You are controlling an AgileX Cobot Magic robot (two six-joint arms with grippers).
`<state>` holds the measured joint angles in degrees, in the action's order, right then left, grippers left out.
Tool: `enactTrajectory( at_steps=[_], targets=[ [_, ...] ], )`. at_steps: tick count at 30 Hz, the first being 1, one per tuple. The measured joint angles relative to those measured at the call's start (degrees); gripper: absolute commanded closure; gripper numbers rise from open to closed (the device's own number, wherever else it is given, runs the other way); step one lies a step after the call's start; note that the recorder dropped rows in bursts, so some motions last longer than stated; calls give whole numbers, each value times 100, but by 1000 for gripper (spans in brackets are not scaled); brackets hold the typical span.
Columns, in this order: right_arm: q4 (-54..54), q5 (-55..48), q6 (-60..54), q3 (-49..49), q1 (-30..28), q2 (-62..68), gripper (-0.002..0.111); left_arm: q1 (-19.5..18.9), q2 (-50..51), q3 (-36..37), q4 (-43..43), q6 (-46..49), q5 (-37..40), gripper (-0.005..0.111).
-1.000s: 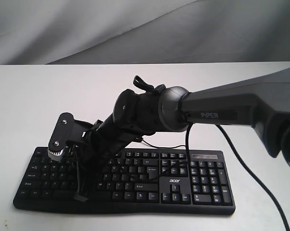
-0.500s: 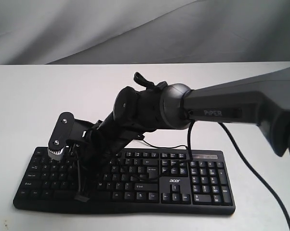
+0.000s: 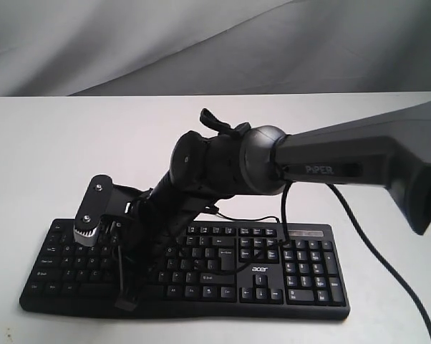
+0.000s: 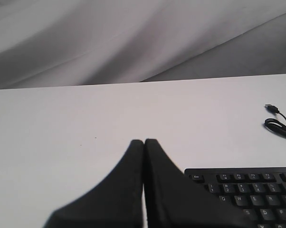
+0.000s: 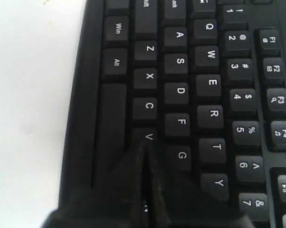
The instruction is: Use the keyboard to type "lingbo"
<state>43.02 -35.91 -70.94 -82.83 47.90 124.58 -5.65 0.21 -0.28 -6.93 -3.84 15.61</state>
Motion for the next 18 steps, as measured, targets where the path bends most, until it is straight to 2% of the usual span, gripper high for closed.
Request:
enactTrajectory(
  at_steps=[18],
  targets=[
    [92,62,-22,0,0,134,108,0,0,0,0,0,0,106]
  ],
)
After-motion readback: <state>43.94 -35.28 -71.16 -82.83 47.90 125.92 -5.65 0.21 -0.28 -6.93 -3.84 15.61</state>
